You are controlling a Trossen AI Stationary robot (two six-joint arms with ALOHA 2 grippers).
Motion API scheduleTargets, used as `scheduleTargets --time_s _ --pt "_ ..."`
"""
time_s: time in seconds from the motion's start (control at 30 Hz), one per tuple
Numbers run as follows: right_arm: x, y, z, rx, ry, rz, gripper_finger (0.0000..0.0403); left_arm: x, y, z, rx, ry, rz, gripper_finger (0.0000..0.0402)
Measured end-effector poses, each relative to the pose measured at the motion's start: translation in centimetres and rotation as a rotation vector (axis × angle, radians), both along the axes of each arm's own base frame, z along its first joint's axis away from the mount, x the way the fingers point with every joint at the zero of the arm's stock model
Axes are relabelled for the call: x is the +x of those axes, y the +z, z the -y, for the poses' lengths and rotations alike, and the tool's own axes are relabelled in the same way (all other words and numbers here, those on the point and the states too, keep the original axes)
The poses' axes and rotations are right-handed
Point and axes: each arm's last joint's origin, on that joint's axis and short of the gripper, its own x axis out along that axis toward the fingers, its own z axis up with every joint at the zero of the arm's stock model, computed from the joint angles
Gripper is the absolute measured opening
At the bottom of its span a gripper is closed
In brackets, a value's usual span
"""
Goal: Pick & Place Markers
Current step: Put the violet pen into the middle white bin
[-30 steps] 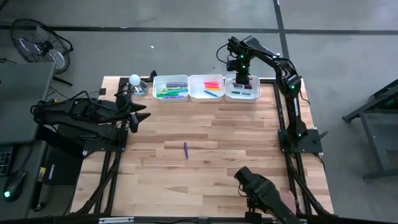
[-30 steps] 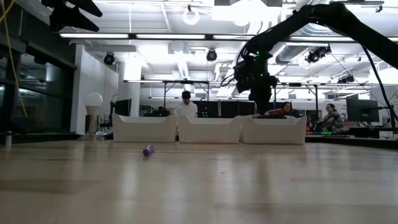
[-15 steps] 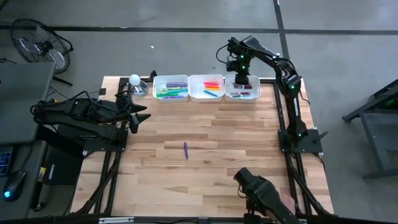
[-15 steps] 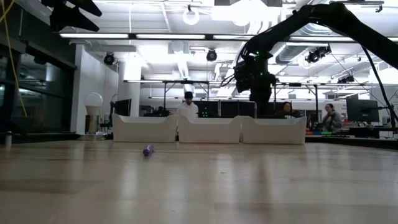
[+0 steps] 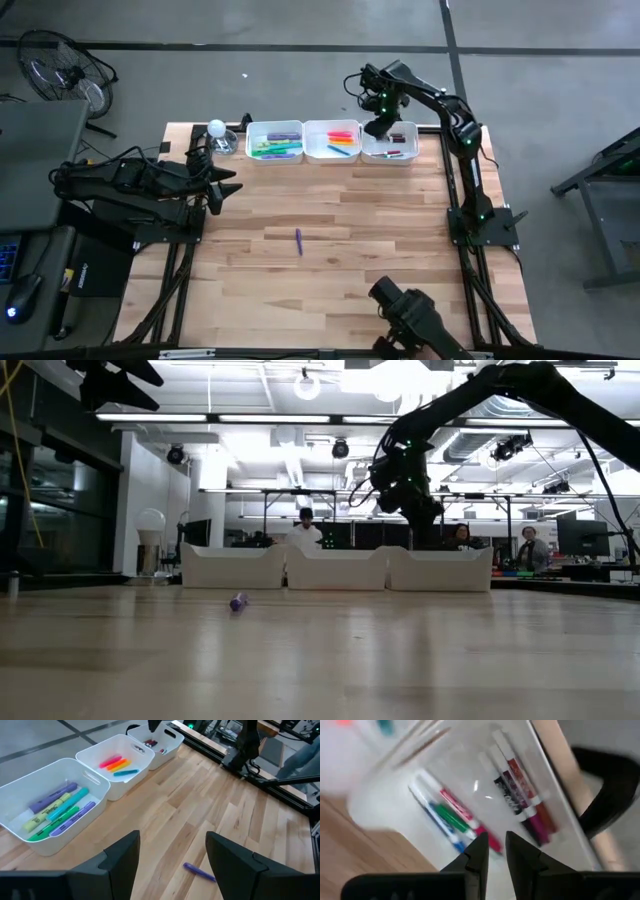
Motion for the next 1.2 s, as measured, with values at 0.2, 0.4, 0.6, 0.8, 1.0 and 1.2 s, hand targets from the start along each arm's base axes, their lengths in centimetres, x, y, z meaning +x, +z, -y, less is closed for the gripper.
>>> scheduleTargets --time_s 0.2,0.4,0.6,0.8,1.0,1.2 --pt "0.3 0.1 -0.8 0.129 -0.300 0.039 0.0055 0.0 0.0 0.1 0.005 -0.039 -0.011 0.0224" --pt "1.3 0.2 -2.5 0.163 -0.279 -0.015 0.0055 0.1 -0.1 0.3 -0.002 -0.105 -0.024 0.0224" --pt "3.4 2.8 -6.1 0.087 -0.169 0.007 0.0055 0.1 -0.1 0.4 -0.019 -0.147 -0.028 0.0224" --pt "5.7 5.4 -11.1 0.025 -0.046 0.047 0.0055 0.2 -0.5 0.5 -0.013 -0.179 -0.042 0.0224" --pt "8.2 5.9 -16.2 -0.047 0.037 0.025 0.0055 0.7 -2.4 0.7 -0.064 -0.226 -0.101 0.0224" --pt "10.1 6.0 -21.0 -0.100 0.083 0.011 0.0055 1.0 -4.5 1.1 -0.121 -0.316 -0.174 0.0224"
